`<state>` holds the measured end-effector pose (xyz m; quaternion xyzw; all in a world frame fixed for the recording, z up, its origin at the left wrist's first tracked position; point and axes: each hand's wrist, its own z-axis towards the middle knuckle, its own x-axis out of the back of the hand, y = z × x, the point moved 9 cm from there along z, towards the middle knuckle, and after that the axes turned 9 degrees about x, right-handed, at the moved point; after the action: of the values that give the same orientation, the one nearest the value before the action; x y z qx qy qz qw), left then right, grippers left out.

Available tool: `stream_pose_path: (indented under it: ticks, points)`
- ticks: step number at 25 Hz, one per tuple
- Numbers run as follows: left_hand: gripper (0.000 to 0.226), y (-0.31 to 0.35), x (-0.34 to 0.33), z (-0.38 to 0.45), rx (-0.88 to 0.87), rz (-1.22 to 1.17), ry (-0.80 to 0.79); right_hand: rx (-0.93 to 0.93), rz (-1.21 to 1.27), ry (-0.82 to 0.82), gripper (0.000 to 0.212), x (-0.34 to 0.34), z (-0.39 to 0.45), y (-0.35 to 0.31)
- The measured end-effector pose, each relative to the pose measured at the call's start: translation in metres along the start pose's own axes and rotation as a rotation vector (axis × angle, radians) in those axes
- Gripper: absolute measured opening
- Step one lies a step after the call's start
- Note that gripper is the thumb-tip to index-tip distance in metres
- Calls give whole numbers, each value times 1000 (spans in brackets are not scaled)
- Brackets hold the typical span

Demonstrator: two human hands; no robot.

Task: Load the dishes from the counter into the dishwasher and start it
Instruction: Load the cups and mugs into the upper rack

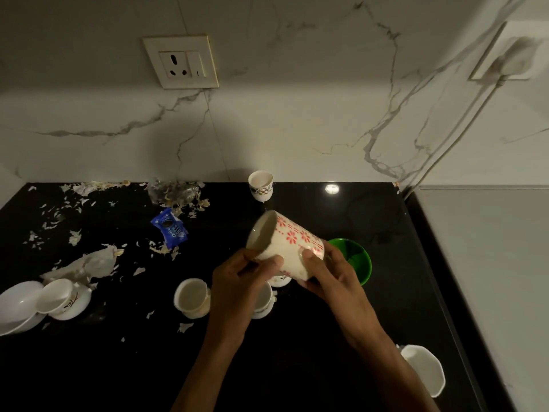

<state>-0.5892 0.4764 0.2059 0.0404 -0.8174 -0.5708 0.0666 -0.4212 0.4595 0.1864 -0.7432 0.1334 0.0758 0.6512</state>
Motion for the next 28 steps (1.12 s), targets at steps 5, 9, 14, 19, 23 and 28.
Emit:
stream_pose_path:
  ticks: [5,9,14,19,23,28]
  points:
    - [6,-16,-15,-32,29,29,-53,-167,239,102,62,22,-24,26]
    - [8,-29,-29,-48,72,-5,-150,-245,321,111,54,31,-40,36]
    - [16,-42,-48,-66,151,-144,-192,-257,458,52,48,47,-62,34]
    - [38,-54,-70,-87,222,-321,-230,-72,251,44,64,72,-76,15]
    - [35,-62,-87,-102,263,-357,-227,20,118,39,77,90,-85,3]
    - [46,-70,-114,-119,288,-296,-260,100,-41,89,78,118,-99,-8]
